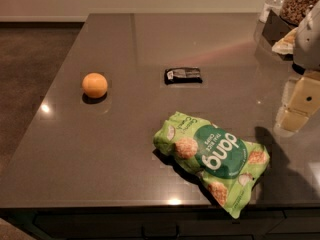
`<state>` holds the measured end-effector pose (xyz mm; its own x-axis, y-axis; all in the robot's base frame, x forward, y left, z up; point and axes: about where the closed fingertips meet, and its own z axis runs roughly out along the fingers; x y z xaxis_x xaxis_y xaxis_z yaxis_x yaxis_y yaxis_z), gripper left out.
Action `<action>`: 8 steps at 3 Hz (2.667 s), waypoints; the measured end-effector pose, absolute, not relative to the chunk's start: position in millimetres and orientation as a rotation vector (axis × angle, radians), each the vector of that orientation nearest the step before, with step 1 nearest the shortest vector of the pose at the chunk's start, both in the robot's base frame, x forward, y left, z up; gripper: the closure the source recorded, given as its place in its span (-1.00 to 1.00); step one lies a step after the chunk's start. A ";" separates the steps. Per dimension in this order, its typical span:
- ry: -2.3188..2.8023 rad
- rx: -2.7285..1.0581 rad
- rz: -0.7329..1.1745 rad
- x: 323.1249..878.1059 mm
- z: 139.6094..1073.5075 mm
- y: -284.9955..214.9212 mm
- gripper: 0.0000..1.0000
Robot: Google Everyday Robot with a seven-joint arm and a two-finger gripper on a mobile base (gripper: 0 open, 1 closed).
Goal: Pick orange
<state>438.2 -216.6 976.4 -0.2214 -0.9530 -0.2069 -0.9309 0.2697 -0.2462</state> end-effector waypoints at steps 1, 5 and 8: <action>2.231 -1.724 -0.099 438.2 976.4 -216.6 -1.00; 2.003 -1.837 0.172 499.3 961.0 -77.4 -1.00; 1.920 -1.837 0.367 543.7 930.2 66.0 -1.00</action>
Offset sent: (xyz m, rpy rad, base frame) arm 0.0380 0.0542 -0.0030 0.1303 0.0356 0.0796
